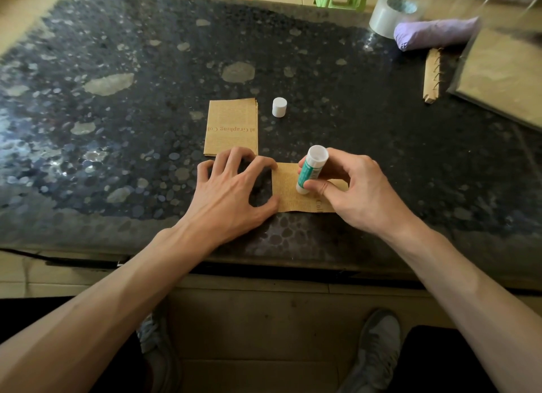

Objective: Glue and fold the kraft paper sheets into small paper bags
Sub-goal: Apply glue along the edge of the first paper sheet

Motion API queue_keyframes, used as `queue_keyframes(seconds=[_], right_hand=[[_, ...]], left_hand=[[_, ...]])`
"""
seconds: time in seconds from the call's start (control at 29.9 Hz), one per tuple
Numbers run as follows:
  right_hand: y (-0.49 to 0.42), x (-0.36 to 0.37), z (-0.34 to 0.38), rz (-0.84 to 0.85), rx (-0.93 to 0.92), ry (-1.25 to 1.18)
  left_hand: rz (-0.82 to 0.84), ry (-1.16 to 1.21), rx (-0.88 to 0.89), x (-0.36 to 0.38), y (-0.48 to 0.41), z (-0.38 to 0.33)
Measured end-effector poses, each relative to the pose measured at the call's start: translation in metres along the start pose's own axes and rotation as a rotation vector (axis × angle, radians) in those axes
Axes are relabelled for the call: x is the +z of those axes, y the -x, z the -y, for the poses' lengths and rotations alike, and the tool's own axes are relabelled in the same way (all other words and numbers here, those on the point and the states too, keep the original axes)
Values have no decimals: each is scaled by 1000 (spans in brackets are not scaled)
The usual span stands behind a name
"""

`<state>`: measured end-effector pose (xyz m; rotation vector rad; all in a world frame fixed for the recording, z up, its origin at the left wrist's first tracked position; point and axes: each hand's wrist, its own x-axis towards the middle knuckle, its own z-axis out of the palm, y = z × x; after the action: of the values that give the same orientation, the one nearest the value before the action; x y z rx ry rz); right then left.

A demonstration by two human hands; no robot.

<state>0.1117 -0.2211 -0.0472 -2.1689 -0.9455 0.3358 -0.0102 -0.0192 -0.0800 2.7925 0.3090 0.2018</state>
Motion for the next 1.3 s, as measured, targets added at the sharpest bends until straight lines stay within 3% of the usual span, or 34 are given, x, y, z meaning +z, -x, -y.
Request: queue_keyframes(seconds=[0.23,0.57,0.94,1.3], right_hand=[[2,-2,1,1,15,22],[2,-9,1,136,-23,10],[12,-3,6,4,-13,54],[14,-8,4,90,-43,-2]], left_hand=[[22,-2,-1,-1,-1,0],[69,-5,1,-4,-2,1],[104,-25,6,-6,-2,2],[85,-22,13,-4,-2,3]])
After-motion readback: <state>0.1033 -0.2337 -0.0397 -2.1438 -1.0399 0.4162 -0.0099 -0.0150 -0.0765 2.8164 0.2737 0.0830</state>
